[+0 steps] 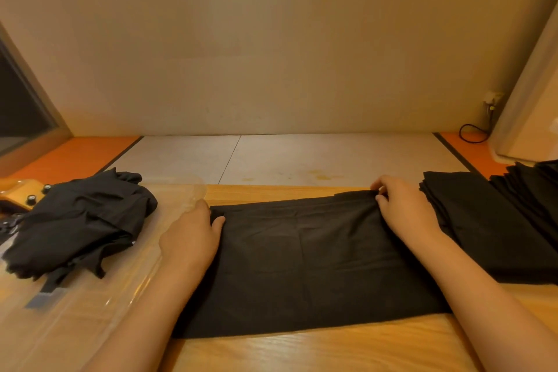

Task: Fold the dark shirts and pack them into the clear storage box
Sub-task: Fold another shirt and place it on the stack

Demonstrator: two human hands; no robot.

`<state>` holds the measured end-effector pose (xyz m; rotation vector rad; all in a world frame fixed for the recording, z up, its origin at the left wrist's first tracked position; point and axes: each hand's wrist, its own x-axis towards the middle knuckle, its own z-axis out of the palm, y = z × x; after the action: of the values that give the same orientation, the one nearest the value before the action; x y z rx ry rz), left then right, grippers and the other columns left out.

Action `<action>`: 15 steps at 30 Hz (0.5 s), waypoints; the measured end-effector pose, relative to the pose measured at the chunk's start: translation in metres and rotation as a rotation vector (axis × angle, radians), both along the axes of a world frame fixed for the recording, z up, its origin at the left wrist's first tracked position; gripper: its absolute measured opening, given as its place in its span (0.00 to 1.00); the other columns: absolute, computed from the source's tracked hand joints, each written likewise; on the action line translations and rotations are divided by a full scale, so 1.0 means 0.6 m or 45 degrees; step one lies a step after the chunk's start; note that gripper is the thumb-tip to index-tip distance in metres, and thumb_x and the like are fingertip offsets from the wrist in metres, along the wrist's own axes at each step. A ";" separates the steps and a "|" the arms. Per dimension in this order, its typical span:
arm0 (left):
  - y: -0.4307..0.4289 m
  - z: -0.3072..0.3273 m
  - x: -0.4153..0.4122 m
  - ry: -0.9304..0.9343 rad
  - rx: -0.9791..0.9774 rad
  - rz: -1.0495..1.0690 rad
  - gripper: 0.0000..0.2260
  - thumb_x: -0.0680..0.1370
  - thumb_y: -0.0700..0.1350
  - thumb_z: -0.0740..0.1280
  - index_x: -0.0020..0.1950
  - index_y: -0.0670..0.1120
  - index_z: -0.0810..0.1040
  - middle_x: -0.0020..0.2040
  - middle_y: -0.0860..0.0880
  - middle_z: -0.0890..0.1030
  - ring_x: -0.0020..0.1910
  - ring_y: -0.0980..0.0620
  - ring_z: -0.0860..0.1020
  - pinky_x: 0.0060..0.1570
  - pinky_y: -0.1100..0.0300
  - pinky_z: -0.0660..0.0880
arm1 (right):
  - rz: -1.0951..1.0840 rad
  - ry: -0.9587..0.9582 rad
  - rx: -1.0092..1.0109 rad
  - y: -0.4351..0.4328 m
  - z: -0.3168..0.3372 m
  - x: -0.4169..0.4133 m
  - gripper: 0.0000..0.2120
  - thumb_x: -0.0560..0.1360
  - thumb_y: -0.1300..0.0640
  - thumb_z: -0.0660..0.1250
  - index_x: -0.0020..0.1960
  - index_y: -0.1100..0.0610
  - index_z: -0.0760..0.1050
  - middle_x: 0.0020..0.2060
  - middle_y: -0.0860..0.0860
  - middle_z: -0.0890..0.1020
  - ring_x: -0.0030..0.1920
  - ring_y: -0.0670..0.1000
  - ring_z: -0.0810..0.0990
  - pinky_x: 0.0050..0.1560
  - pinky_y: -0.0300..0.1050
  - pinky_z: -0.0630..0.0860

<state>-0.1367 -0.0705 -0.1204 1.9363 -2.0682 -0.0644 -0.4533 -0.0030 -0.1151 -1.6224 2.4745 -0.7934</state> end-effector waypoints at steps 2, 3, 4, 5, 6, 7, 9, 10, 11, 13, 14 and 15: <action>0.005 0.004 -0.008 -0.067 -0.051 0.015 0.15 0.82 0.56 0.56 0.56 0.45 0.68 0.44 0.47 0.78 0.42 0.46 0.78 0.33 0.56 0.70 | -0.011 0.084 -0.023 0.003 0.003 0.002 0.11 0.79 0.60 0.62 0.61 0.55 0.74 0.56 0.54 0.77 0.54 0.55 0.76 0.48 0.52 0.77; 0.010 0.010 -0.011 -0.068 -0.093 0.024 0.16 0.82 0.56 0.56 0.58 0.44 0.68 0.45 0.46 0.78 0.42 0.46 0.77 0.33 0.56 0.71 | -0.007 0.149 -0.053 0.005 0.006 0.004 0.12 0.79 0.59 0.62 0.62 0.55 0.74 0.57 0.54 0.76 0.57 0.55 0.75 0.49 0.51 0.76; 0.016 0.016 -0.013 -0.063 -0.153 0.019 0.17 0.81 0.55 0.57 0.60 0.43 0.68 0.48 0.45 0.77 0.43 0.45 0.77 0.33 0.55 0.72 | 0.014 0.220 -0.101 0.006 0.010 0.007 0.12 0.79 0.60 0.62 0.62 0.56 0.74 0.58 0.54 0.76 0.59 0.55 0.73 0.50 0.50 0.75; 0.026 0.024 -0.018 -0.054 -0.220 -0.008 0.18 0.81 0.55 0.57 0.62 0.42 0.68 0.51 0.45 0.76 0.46 0.45 0.76 0.34 0.54 0.72 | 0.063 0.278 -0.153 0.006 0.017 0.011 0.12 0.79 0.60 0.63 0.62 0.56 0.74 0.58 0.53 0.76 0.61 0.55 0.72 0.53 0.50 0.74; 0.038 0.031 -0.024 -0.039 -0.278 -0.057 0.19 0.81 0.55 0.57 0.64 0.42 0.68 0.54 0.44 0.75 0.49 0.45 0.75 0.36 0.52 0.73 | 0.151 0.311 -0.179 0.006 0.025 0.017 0.12 0.78 0.60 0.63 0.61 0.55 0.75 0.57 0.52 0.77 0.61 0.54 0.72 0.54 0.49 0.73; 0.054 0.038 -0.034 -0.016 -0.295 -0.120 0.19 0.81 0.54 0.57 0.65 0.43 0.68 0.57 0.44 0.74 0.52 0.45 0.74 0.40 0.52 0.74 | 0.282 0.310 -0.167 0.005 0.032 0.024 0.10 0.78 0.60 0.62 0.59 0.54 0.76 0.55 0.50 0.77 0.60 0.53 0.72 0.56 0.49 0.72; 0.090 0.043 -0.057 -0.020 -0.165 -0.237 0.21 0.82 0.56 0.54 0.69 0.46 0.65 0.64 0.46 0.71 0.60 0.46 0.72 0.51 0.53 0.74 | 0.585 0.272 -0.026 0.004 0.038 0.041 0.09 0.78 0.59 0.62 0.55 0.50 0.77 0.52 0.46 0.77 0.58 0.49 0.72 0.58 0.48 0.72; 0.105 0.038 -0.068 -0.082 -0.034 -0.269 0.24 0.81 0.59 0.52 0.73 0.47 0.61 0.69 0.47 0.68 0.65 0.47 0.69 0.57 0.52 0.73 | 0.700 0.274 0.064 0.005 0.036 0.049 0.09 0.79 0.58 0.62 0.55 0.48 0.77 0.52 0.44 0.76 0.58 0.47 0.71 0.59 0.47 0.71; 0.117 0.032 -0.076 -0.161 0.121 -0.284 0.27 0.81 0.61 0.50 0.76 0.48 0.56 0.73 0.46 0.63 0.70 0.46 0.64 0.64 0.50 0.69 | 0.766 0.284 0.130 0.006 0.030 0.056 0.09 0.79 0.56 0.61 0.56 0.47 0.77 0.54 0.43 0.76 0.59 0.45 0.70 0.61 0.46 0.70; 0.128 0.019 -0.089 -0.312 0.394 -0.280 0.34 0.78 0.67 0.47 0.79 0.50 0.47 0.79 0.45 0.51 0.77 0.42 0.50 0.73 0.41 0.56 | 0.787 0.276 0.187 0.011 0.016 0.060 0.12 0.80 0.50 0.60 0.63 0.45 0.74 0.62 0.41 0.73 0.65 0.43 0.67 0.67 0.45 0.67; 0.128 0.012 -0.094 -0.366 0.466 -0.275 0.37 0.77 0.69 0.45 0.79 0.50 0.43 0.79 0.44 0.45 0.78 0.41 0.44 0.74 0.39 0.49 | 0.766 0.258 0.221 0.013 0.010 0.059 0.16 0.81 0.48 0.58 0.68 0.43 0.70 0.67 0.41 0.70 0.69 0.43 0.64 0.70 0.45 0.63; 0.125 0.008 -0.097 -0.399 0.499 -0.276 0.38 0.76 0.71 0.43 0.79 0.50 0.40 0.79 0.43 0.41 0.77 0.40 0.39 0.73 0.37 0.44 | 0.741 0.246 0.265 0.014 0.006 0.057 0.19 0.81 0.46 0.56 0.72 0.42 0.65 0.71 0.40 0.65 0.72 0.42 0.59 0.72 0.45 0.58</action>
<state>-0.1949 0.0047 -0.1159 2.0319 -2.6344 -0.2445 -0.4192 0.0054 -0.1114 -2.2411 1.9162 -0.3023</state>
